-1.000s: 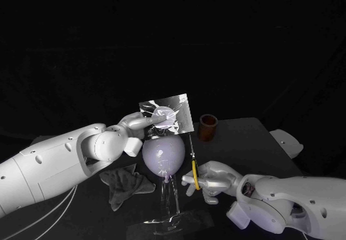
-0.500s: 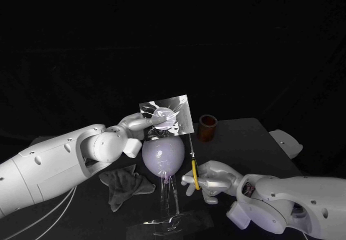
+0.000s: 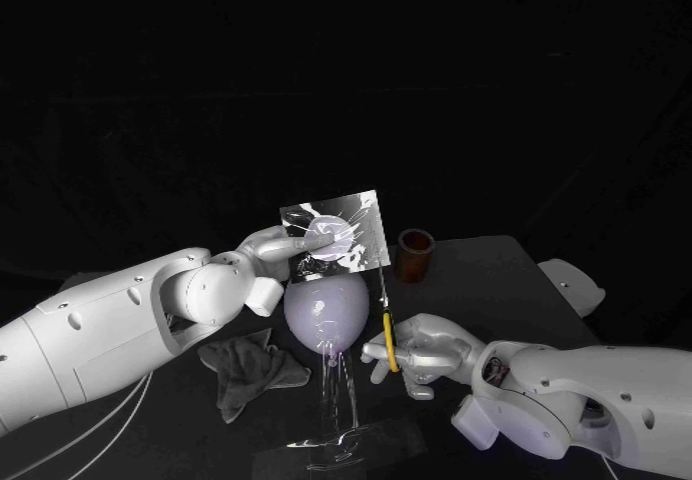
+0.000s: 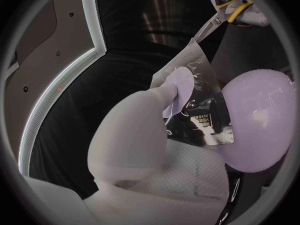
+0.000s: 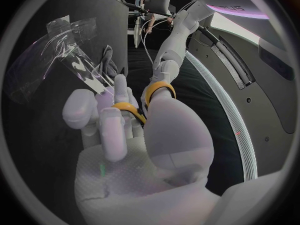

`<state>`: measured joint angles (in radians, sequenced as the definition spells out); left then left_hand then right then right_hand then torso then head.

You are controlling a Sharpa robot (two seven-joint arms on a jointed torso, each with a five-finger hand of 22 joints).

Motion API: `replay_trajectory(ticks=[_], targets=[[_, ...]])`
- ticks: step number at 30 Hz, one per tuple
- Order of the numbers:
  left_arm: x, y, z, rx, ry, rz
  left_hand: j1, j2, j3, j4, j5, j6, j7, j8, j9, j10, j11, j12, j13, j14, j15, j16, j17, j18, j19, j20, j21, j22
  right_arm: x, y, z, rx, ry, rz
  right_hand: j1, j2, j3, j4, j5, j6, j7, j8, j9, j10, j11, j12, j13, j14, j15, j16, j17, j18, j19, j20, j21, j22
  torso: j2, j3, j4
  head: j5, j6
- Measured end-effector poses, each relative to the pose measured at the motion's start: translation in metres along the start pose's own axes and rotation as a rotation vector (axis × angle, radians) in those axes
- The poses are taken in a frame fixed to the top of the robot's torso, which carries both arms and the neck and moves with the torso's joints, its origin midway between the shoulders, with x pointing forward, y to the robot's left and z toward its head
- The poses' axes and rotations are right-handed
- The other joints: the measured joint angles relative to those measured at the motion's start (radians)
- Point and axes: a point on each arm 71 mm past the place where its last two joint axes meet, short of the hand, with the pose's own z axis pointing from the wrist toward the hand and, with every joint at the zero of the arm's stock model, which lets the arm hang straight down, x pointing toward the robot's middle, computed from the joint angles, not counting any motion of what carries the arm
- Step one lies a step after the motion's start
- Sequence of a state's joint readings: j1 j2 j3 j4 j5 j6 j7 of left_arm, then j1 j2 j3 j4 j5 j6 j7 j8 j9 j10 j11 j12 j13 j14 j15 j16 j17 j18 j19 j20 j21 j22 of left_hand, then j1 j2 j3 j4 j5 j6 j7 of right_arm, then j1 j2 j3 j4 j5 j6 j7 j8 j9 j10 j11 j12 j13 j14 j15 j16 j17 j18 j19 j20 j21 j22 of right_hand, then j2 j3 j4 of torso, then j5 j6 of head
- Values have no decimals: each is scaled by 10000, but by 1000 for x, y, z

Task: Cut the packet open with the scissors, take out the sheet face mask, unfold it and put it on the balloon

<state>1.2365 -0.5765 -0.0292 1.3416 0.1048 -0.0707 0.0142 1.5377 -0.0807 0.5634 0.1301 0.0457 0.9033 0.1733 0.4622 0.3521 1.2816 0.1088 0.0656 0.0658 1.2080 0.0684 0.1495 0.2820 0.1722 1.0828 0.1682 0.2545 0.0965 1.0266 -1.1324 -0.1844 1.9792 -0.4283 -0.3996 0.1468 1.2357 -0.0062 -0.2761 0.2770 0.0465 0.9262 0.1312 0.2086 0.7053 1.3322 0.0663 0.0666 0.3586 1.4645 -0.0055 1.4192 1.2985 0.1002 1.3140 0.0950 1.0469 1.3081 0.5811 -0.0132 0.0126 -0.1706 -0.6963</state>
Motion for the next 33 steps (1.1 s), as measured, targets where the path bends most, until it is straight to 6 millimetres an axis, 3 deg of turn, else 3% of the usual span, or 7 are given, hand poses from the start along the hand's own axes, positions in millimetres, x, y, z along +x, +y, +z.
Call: replay_trajectory(ticks=[11, 17, 21, 24, 28, 31, 33], targets=[[-1, -1, -1, -30, 156, 83, -57, 21, 24, -24, 0, 7, 8, -22, 153, 22, -22, -9, 10, 0, 0, 0, 12, -7, 75, -1, 0, 9, -2, 7, 2, -162, -29, -115, 25, 25, -26, -25, 0, 15, -15, 0, -18, -2, 1, -20, -14, 0, 1, -1, 1, -4, 0, 0, 0, -2, 0, 2, -6, 3, -5], [-1, -1, -1, -91, 244, 180, -48, 30, 53, -53, -20, 10, 11, 15, 153, 76, -4, -18, 10, 1, 0, 0, 12, -11, 75, -1, 37, 10, -5, 10, 3, -254, -59, -199, 185, 185, -159, -66, 0, 69, 15, 81, -52, 2, -3, -19, -40, 0, 1, -1, 1, -8, 0, 0, 0, -9, -1, 6, -6, -3, 6], [-1, 0, -1, -129, 281, 236, -44, 34, 53, -53, -31, 11, 12, 19, 153, 91, -17, -18, 10, 1, 1, 0, 12, -14, 75, -1, 38, 9, -7, 10, 3, -265, -111, -244, 397, 396, -342, -148, 0, 458, -134, 257, -47, 240, 8, 169, 7, 15, -135, -1, 64, -10, 13, -12, 106, -8, -1, 6, -7, -4, 7], [-2, 0, -1, -146, 296, 265, -44, 36, 53, -53, -38, 10, 11, 19, 153, 91, -17, -18, 10, 25, -21, 0, 23, -16, 75, -1, 38, 9, -8, 10, 3, -257, -144, -267, 568, 565, -524, -189, 0, 867, -331, 476, 75, 370, 36, 486, 216, 16, -298, 77, 87, -17, 166, -165, 319, -7, -4, 6, -11, -4, 6], [-3, 0, -1, -155, 300, 295, -71, 63, 53, -53, 0, 8, 10, 19, 153, 92, -17, -18, 10, 53, -20, 0, 24, -18, 74, -1, 38, 9, -10, 9, 4, -228, -194, -305, 714, 714, -801, -213, 0, 1171, -597, 719, 309, 500, -84, 856, 588, 17, -510, 82, 91, -23, 253, -360, 434, -3, -4, 3, -7, -13, -5], [-3, 0, -1, -155, 302, 311, -96, 88, 52, -53, 0, 6, 8, 19, 153, 92, -17, -18, 10, 53, -20, 0, 24, -19, 74, -1, 38, 9, -11, 9, 4, -219, -223, -331, 736, 846, -958, -195, 0, 1169, -595, 737, 387, 534, -117, 899, 715, 23, -519, 82, 120, -24, 253, -360, 434, -2, -4, 2, -4, -14, -7], [-4, 0, -2, -153, 290, 319, -97, 88, 51, -52, 0, 4, 7, 18, 153, 92, -17, -19, 10, 54, -20, 0, 24, -21, 74, -1, 38, 8, -12, 9, 3, -219, -244, -344, 722, 884, -1133, -188, 0, 985, -457, 629, 408, 539, -121, 789, 727, 23, -519, 81, 121, -26, 253, -360, 434, -1, -2, 2, -3, -14, -7]])
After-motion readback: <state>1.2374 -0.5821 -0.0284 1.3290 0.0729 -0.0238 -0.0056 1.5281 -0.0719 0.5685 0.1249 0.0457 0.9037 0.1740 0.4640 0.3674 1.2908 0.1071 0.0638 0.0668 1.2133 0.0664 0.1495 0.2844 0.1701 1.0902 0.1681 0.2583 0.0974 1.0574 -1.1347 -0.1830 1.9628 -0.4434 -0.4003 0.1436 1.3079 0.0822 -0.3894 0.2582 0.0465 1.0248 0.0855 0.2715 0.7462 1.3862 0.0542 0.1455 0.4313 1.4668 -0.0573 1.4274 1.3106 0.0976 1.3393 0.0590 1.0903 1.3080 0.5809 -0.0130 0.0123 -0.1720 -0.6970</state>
